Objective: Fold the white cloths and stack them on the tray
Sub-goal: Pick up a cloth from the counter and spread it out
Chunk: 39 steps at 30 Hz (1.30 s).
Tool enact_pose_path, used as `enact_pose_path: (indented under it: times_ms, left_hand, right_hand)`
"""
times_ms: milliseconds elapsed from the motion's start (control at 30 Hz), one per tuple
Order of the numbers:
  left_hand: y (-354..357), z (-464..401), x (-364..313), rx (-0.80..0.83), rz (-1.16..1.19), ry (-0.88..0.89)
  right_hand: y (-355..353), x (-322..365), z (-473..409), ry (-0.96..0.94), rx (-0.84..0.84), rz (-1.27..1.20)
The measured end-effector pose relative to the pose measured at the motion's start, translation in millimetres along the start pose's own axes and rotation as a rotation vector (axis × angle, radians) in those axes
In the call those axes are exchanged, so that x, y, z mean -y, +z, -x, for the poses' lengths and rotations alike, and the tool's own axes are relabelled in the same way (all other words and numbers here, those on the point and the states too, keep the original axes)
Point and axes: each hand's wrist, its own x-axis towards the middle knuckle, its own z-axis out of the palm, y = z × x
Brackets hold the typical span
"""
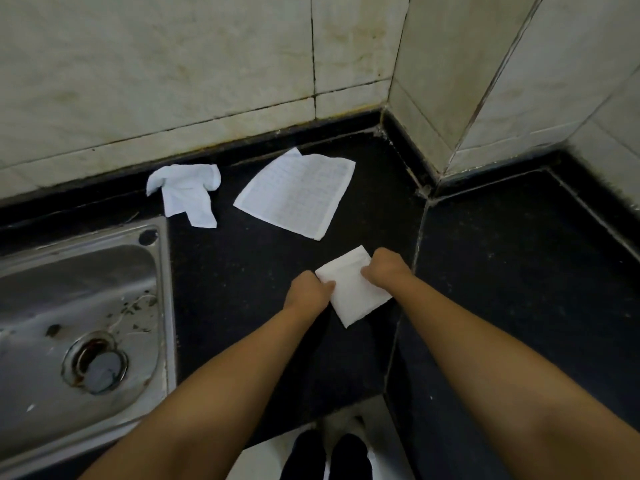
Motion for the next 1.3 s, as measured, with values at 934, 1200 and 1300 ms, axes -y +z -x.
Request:
enact_pose_path:
  times_ms: [934,1200,1300]
  left_hand:
    - [53.8,127.1,-98.2,0.212,0.253,0.624]
    - [147.9,252.4,-66.7,0.603,0.047,0.905]
    - [182.7,320.6,-46.6,0.775,-0.016,1.002]
  right_hand:
    - [-2.1,-112.2,183.5,0.168,-0.841,-0.915]
    - [68.7,-196.6,325.9,0.554,-1.192,-1.027]
    - [101.7,-227.8,395.9,0.709,-1.325,-1.039]
